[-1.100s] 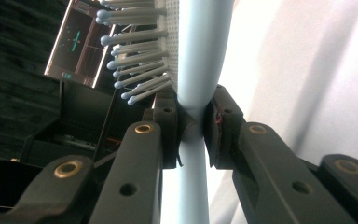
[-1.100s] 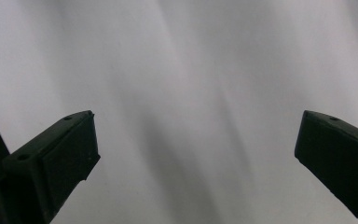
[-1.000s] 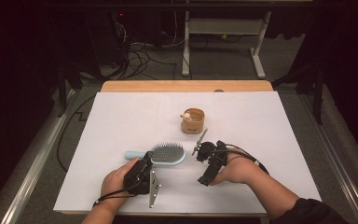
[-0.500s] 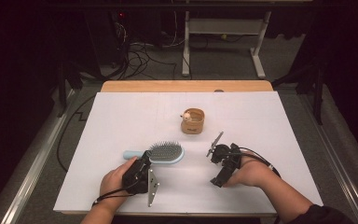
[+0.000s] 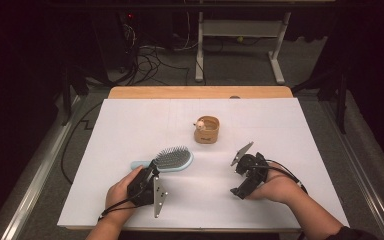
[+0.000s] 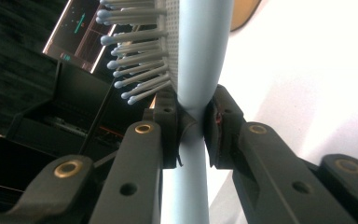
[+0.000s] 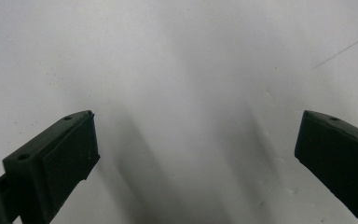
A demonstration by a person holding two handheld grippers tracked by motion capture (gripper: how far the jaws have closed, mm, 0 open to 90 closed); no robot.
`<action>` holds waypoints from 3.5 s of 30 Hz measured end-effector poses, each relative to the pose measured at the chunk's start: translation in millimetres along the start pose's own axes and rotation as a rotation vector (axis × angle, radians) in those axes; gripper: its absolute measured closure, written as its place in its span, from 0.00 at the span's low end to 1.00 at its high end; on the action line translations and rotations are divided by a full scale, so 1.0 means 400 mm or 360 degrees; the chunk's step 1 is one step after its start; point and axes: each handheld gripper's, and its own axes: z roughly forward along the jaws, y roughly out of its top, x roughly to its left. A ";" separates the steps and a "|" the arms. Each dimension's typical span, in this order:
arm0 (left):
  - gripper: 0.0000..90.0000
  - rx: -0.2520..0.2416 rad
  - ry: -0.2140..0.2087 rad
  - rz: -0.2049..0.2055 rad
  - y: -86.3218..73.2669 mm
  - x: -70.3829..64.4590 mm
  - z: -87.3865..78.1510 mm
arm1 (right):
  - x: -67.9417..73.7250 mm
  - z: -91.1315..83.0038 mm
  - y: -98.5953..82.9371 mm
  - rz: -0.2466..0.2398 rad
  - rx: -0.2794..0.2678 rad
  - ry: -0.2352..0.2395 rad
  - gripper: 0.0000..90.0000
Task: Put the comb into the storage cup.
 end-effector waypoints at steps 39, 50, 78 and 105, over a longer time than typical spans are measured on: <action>0.86 -0.0047 0.0086 -0.0623 0.050 0.072 0.001 | -0.008 0.009 -0.172 0.0504 -0.1065 -0.0196 0.00; 0.86 -0.0057 0.0096 -0.0798 0.056 0.098 -0.001 | 0.009 0.004 -0.191 0.0519 -0.1223 -0.0235 0.00; 0.86 -0.0153 0.0079 -0.1178 0.087 0.144 -0.017 | 0.028 0.010 -0.196 0.0508 -0.1289 -0.0219 0.00; 0.86 -0.0183 -0.0022 -0.1271 0.117 0.106 -0.009 | 0.066 -0.011 -0.106 0.0443 -0.1411 -0.0144 0.00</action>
